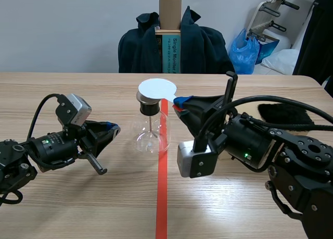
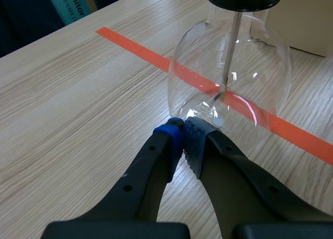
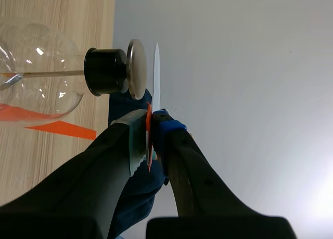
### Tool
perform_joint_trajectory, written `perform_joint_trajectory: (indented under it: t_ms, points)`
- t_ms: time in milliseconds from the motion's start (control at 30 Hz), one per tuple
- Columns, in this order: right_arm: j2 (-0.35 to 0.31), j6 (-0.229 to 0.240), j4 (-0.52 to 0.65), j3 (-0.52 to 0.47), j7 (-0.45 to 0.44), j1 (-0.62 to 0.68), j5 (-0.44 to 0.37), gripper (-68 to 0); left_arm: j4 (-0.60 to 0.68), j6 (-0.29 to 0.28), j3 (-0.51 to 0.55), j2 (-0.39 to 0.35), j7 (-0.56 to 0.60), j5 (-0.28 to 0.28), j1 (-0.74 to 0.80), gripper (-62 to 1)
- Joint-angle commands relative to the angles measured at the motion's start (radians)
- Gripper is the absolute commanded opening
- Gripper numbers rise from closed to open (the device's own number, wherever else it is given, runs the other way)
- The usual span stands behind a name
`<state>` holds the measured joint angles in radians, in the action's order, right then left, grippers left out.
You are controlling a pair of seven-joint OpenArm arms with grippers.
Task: Do the electroscope experiment.
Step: 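Hold the plate still at the electroscope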
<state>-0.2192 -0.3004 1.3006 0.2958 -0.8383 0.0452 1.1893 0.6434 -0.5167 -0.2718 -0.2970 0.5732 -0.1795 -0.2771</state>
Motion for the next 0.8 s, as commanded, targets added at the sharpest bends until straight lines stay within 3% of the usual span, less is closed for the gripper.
perform_joint_trajectory:
  t_ms: [0,767]
  points:
    - [-0.005,-0.021,0.020,-0.005,-0.012,-0.012,-0.007,-66.7,0.010,-0.002,0.010,-0.005,0.014,0.010,-0.008,-57.7]
    - [-0.005,-0.020,0.020,-0.005,-0.021,-0.011,-0.007,-66.7,0.010,-0.002,0.010,-0.005,0.014,0.010,-0.008,-57.7]
